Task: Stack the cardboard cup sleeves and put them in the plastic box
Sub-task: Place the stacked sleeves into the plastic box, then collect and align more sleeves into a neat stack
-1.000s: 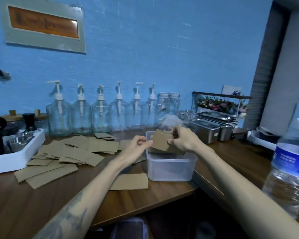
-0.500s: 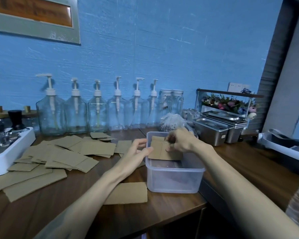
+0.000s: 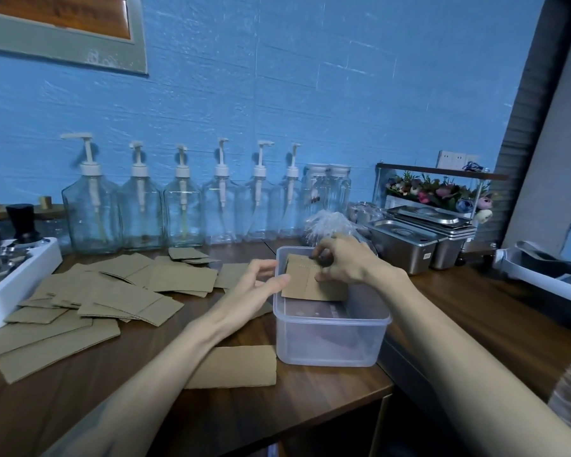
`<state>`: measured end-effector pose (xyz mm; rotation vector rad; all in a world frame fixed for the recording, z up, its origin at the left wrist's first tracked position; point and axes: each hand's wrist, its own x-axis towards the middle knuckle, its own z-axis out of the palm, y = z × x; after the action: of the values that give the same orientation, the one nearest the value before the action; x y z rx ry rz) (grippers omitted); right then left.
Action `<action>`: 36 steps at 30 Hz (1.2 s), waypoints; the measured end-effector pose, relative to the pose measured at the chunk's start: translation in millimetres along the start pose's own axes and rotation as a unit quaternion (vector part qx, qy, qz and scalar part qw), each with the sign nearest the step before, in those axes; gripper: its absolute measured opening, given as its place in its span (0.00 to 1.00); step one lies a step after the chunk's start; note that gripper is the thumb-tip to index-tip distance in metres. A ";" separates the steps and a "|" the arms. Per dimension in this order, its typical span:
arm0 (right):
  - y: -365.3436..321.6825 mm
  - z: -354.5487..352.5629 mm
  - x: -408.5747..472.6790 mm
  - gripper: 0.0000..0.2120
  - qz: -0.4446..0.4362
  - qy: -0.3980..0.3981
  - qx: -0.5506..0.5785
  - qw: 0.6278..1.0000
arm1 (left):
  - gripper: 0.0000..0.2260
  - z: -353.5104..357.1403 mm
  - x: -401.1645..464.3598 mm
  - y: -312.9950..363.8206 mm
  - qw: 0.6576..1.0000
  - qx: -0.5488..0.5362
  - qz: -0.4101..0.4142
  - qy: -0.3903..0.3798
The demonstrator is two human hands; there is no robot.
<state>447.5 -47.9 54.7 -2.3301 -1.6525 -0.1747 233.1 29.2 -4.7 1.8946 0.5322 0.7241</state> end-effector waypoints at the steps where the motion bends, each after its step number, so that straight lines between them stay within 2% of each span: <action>1: -0.4 0.0 0.6 0.21 -0.002 -0.001 0.003 1.000 | 0.21 -0.6 -0.9 -0.1 1.000 0.002 -0.001 0.000; 5: -0.4 2.0 1.2 0.17 -0.006 0.000 0.015 1.000 | 0.22 -1.5 -3.7 1.1 1.000 0.017 -0.004 0.004; 10: -2.3 1.4 0.9 0.17 -0.004 0.001 0.000 1.000 | 0.23 -2.4 -4.5 2.9 1.000 0.027 -0.004 0.007; 18: -4.6 -4.2 0.5 0.12 -0.004 0.001 0.050 0.999 | 0.21 -11.1 -0.8 -3.4 0.999 0.027 -0.017 0.029; 24: -7.3 -6.6 -2.0 0.15 -0.013 0.001 0.048 0.999 | 0.14 -14.4 1.1 -8.0 0.999 0.026 -0.014 0.033; 33: -16.7 -12.3 -4.0 0.11 -0.044 0.016 0.073 0.996 | 0.12 -25.5 -4.4 -10.8 0.998 0.032 -0.005 0.056; 36: -34.3 -18.0 -9.4 0.09 -0.080 0.048 0.112 0.989 | 0.10 -35.3 -15.8 -11.5 0.994 0.087 0.006 0.072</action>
<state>413.3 -51.1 74.8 -1.9957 -1.7151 -0.1241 196.9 46.6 -7.7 2.0168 0.6953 0.8497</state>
